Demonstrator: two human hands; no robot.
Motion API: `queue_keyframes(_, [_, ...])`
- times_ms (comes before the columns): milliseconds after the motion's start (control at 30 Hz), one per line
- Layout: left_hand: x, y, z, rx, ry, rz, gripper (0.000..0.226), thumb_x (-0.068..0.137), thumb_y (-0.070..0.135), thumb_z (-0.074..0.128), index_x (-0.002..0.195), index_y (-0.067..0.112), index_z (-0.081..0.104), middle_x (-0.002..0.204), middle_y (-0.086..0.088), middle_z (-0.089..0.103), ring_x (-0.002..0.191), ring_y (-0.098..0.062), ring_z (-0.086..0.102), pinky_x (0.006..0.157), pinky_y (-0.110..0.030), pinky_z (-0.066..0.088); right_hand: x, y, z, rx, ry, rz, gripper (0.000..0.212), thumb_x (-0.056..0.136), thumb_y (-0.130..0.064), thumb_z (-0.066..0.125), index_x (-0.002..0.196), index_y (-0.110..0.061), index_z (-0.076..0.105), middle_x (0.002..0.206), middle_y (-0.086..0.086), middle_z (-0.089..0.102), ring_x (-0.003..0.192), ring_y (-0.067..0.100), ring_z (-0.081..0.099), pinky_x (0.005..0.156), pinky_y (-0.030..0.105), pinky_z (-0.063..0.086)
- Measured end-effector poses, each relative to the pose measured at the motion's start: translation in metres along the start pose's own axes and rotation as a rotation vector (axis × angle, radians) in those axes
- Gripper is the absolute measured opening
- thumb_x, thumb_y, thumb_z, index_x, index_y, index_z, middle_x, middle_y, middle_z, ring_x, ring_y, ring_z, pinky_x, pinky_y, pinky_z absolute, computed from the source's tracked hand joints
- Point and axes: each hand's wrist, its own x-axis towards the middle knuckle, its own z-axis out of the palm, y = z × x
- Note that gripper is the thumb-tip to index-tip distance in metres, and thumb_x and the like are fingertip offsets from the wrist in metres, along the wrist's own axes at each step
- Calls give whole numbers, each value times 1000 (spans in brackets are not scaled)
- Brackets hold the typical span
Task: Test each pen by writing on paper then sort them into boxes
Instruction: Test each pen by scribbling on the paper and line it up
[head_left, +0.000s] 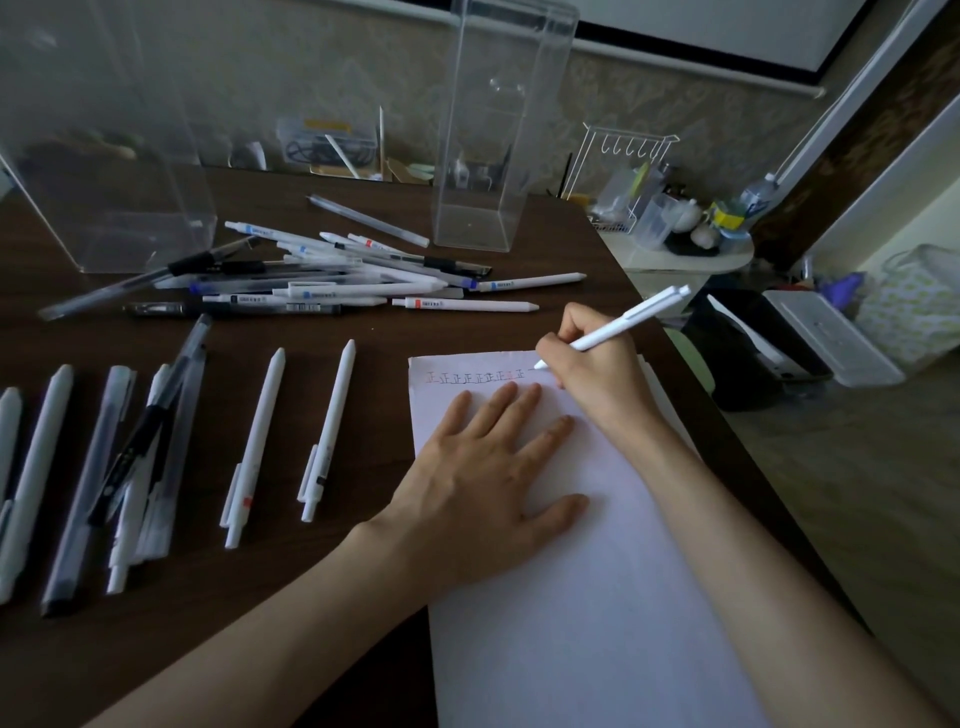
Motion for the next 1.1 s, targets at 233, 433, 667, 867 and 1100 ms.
queue_keyframes(233, [0,0,0,-10,-3,-1,77,79,70,0,148,36,2,157,-2,-4,143,-17,-10,114,-39,-7,-2,-2,0,17,5,3,36,78,0,57,57,-14,32,42,-5,36,41,3,44,46,20,30])
queue_keyframes(433, [0,-1,1,-11,-1,0,77,79,70,0,148,36,3,157,-1,-4,143,-17,-10,115,-39,-7,-2,-2,0,2,20,4,35,79,-2,57,57,-15,32,50,5,36,43,5,40,49,26,31])
queue_keyframes(667, [0,-1,0,-10,-3,5,77,79,70,1,148,35,3,157,-2,-4,143,-18,-9,114,-40,-6,-3,-3,0,9,-9,-10,34,78,-1,57,57,-13,34,48,7,39,46,8,45,52,28,34])
queue_keyframes(867, [0,-1,0,-11,-12,7,77,79,70,1,148,35,1,157,-2,-4,143,-17,-10,114,-40,-6,-4,-4,-1,47,-14,5,31,77,2,57,58,-10,35,46,5,37,41,2,45,50,26,34])
queue_keyframes(1100, [1,-1,1,-14,11,18,74,82,69,6,148,35,5,158,-2,-1,144,-18,-7,113,-38,-7,-3,-2,0,14,31,-1,34,83,-4,57,60,-14,32,50,1,33,44,7,33,46,20,28])
